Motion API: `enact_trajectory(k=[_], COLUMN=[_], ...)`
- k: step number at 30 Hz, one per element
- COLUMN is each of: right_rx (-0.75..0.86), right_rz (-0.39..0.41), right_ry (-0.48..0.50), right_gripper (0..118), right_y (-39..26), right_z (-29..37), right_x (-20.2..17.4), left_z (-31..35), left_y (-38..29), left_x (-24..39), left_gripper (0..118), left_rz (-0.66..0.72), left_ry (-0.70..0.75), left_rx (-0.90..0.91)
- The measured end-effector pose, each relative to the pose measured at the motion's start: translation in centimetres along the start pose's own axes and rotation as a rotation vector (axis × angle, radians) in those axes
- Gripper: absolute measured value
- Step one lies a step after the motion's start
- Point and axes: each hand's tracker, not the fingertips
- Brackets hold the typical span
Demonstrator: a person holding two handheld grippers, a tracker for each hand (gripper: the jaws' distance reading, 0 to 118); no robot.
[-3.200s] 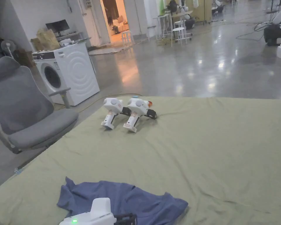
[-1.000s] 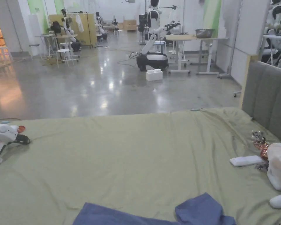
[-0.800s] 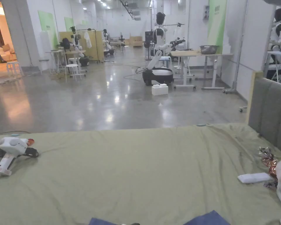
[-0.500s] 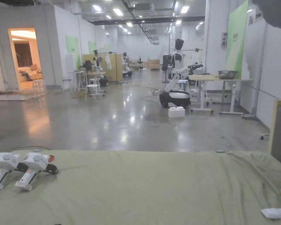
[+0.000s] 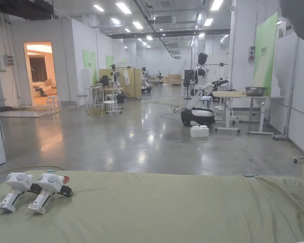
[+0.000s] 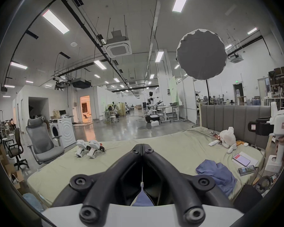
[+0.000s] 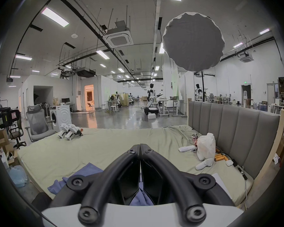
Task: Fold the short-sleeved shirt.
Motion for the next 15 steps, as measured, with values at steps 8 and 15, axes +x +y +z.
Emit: enact_trajectory(k=[8, 15], right_rx=[-0.010, -0.030], right_rz=[0.026, 0.020], right_ry=[-0.012, 0.005], right_gripper=[0, 0], right_y=[-0.2, -0.5], right_z=[-0.1, -1.0], right_x=[-0.1, 0.2], left_z=[-0.5, -2.1], left_y=[0.3, -0.4], left_x=[0.2, 0.8], left_gripper=[0, 0], left_rz=[-0.001, -0.010], left_ry=[-0.028, -0.057], left_rx=[0.001, -0.021])
